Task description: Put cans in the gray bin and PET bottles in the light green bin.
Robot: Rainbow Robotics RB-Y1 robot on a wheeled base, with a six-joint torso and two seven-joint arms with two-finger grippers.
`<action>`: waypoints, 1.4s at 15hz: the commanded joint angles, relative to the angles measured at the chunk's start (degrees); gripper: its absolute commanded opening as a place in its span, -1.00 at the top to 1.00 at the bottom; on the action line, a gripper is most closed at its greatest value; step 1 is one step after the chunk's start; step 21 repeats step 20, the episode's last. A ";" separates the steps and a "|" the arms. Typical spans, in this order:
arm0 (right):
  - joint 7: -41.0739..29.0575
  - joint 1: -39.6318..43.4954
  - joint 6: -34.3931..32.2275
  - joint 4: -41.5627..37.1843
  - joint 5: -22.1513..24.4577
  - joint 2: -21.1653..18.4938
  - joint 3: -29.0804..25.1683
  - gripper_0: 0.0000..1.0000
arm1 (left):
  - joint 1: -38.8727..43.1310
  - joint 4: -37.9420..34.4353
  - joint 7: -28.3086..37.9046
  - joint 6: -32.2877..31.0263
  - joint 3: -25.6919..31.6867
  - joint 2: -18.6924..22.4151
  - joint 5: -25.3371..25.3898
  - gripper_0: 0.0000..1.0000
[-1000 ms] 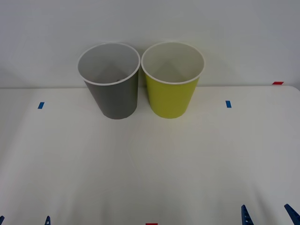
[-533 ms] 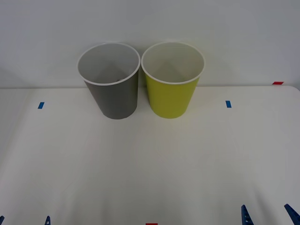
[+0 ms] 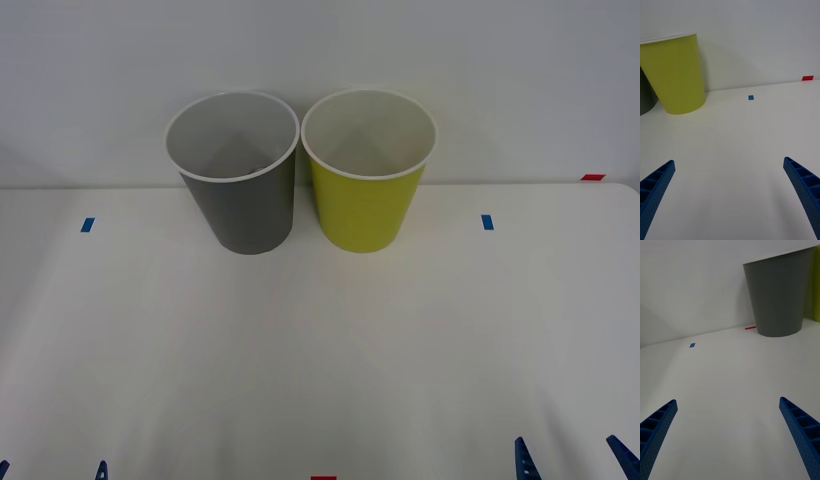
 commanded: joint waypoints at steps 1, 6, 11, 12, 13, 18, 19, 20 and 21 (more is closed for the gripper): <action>-0.01 0.00 0.00 0.00 0.00 0.00 0.00 -1.00 | 0.00 0.00 0.00 0.00 0.00 0.00 0.00 -0.84; -0.01 0.00 0.00 0.00 0.00 0.00 0.00 -1.00 | 0.00 0.00 0.00 0.00 0.00 0.00 0.00 -0.83; -0.01 0.00 0.00 0.00 0.00 0.00 0.00 -1.00 | 0.00 0.00 0.00 0.00 0.00 0.00 0.00 -0.83; -0.01 0.00 0.00 0.00 0.00 0.00 0.00 -1.00 | 0.00 0.00 0.00 0.00 0.00 0.00 0.00 -0.84; -0.01 0.00 0.00 0.00 0.00 0.00 0.00 -1.00 | 0.00 0.00 0.00 0.00 0.00 0.00 0.00 -0.84; -0.01 0.00 0.00 0.00 0.00 0.00 0.00 -1.00 | 0.00 0.00 0.00 0.00 0.00 0.00 0.00 -0.83; -0.01 0.00 0.00 0.00 0.00 0.00 0.00 -1.00 | 0.00 0.00 0.00 0.00 0.00 0.00 0.00 -0.83; -0.01 0.00 0.00 0.00 0.00 0.00 0.00 -1.00 | 0.00 0.00 0.00 0.00 0.00 0.00 0.00 -0.83; -0.01 0.00 0.00 0.00 0.00 0.00 0.00 -1.00 | 0.00 0.00 0.00 0.00 0.00 0.00 0.00 -0.83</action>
